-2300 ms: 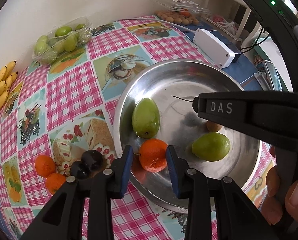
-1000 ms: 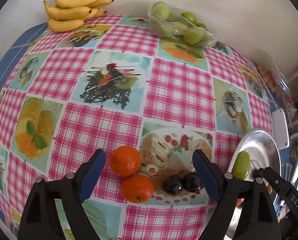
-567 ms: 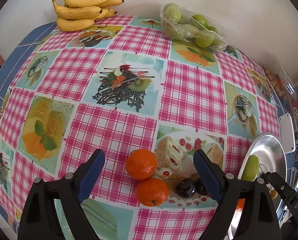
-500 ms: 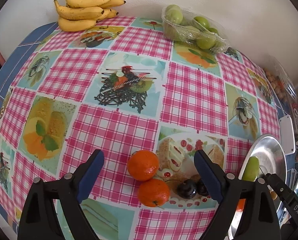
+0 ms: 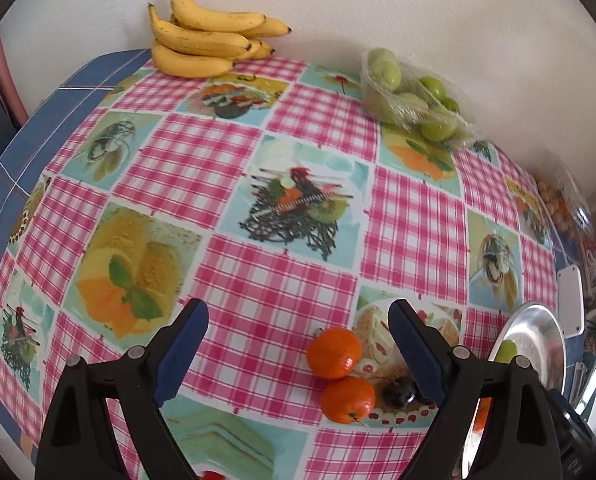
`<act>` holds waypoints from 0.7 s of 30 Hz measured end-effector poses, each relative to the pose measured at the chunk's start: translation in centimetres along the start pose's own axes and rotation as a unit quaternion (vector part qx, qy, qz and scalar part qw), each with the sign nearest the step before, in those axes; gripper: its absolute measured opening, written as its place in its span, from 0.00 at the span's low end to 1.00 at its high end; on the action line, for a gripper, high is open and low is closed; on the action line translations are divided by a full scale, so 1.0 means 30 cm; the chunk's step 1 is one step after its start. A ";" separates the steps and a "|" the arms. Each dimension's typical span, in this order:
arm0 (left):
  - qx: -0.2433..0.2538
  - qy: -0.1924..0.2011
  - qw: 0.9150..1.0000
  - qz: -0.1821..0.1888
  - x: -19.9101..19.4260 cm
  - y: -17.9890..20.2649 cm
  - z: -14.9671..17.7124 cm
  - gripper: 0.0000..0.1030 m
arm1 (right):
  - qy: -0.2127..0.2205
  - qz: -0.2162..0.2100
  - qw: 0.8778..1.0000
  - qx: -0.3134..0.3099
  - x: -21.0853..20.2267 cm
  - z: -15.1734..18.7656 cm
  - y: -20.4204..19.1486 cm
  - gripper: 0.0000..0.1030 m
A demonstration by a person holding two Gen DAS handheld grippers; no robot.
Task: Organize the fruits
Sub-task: 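Move both tools back toward the remaining tangerines and plums, then grasp a tangerine with the left tool while the right tool grasps a dark plum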
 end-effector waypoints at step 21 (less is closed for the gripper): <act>-0.064 0.007 0.998 0.002 -0.054 -0.246 -0.025 0.89 | -0.036 -0.069 0.994 -0.071 0.077 0.093 -0.346 1.00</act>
Point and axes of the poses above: each gripper's, at about its wrist camera, not at the fingertips, and x roughly the way its jaws point, y to its right, z to its underside, the point moved 4 cm from there along x, roughly the way its jaws point, and after that the axes turned 4 degrees about -y, right-handed, at the moved point
